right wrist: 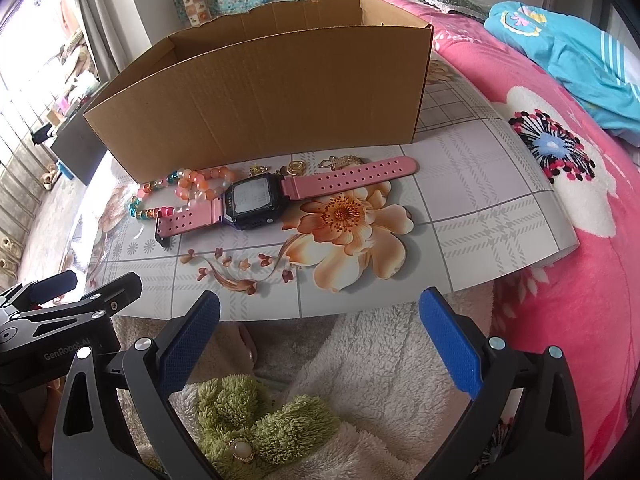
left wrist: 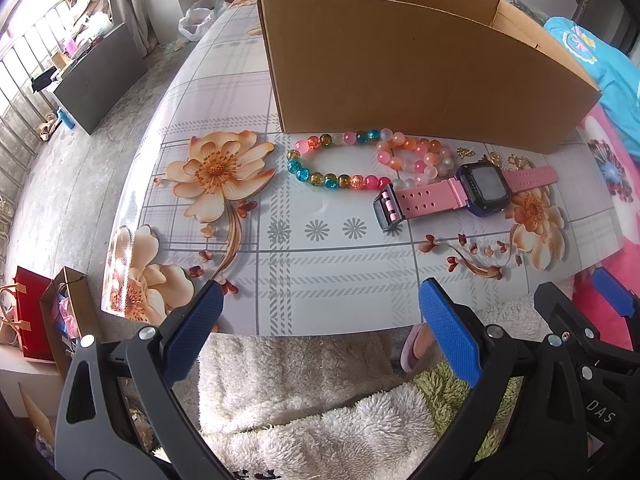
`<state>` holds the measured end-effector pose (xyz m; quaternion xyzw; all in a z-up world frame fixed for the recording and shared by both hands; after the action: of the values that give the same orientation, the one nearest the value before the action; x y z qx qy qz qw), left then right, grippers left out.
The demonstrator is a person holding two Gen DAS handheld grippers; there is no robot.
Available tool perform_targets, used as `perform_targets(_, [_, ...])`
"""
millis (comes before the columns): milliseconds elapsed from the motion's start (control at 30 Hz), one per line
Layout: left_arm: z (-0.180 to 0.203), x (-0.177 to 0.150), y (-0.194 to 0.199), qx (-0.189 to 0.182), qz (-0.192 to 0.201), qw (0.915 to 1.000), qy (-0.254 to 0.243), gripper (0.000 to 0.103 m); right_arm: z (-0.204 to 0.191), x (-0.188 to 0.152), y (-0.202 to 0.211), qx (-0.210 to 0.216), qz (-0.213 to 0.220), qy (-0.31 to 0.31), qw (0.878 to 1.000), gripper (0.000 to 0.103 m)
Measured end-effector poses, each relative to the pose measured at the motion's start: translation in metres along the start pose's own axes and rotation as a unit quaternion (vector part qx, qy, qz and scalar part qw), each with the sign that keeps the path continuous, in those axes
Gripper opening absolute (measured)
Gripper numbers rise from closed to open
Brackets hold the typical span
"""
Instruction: Organize jewelry
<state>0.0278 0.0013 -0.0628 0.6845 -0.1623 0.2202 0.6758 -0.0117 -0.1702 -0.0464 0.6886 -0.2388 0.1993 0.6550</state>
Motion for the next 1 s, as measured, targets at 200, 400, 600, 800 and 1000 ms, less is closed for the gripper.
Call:
perform_targets(200, [-0.0002, -0.0009, -0.0008, 0.002, 0.001, 1.0000, 0.000, 0.095, -0.0001, 0.0002, 0.0001, 0.000, 0.000, 0.000, 1.000, 0.098])
perform_targets(400, [-0.0018, -0.0021, -0.0006, 0.004, 0.001, 1.0000, 0.001, 0.095, 0.0005, 0.0015, 0.0006, 0.000, 0.001, 0.000, 1.000, 0.098])
perform_targets(600, [-0.0012, -0.0020, -0.0020, 0.005, 0.001, 1.0000, 0.001, 0.095, 0.0007, 0.0019, 0.0008, 0.000, 0.002, -0.001, 1.000, 0.098])
perform_targets(800, [-0.0012, -0.0024, -0.0029, 0.006, 0.001, 1.0000, 0.001, 0.095, 0.0003, 0.0038, 0.0023, 0.000, 0.004, -0.001, 1.000, 0.098])
perform_targets(1000, [-0.0007, -0.0023, -0.0035, 0.007, 0.001, 1.0000, 0.001, 0.094, -0.0001, 0.0051, 0.0030, 0.000, 0.004, -0.001, 1.000, 0.098])
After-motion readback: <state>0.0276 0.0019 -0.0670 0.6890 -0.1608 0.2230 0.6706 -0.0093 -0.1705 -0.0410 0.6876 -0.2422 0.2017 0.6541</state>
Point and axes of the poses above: each gripper's, at about its wrist camera, not at the fingertips, and y roughly against the way its jaws point, z to its right, x to its top, the point moved 7 cm from there along -y, roughly the way its jaws point, and after that the axes turned 8 degrees about z, right-handed, at the moved point
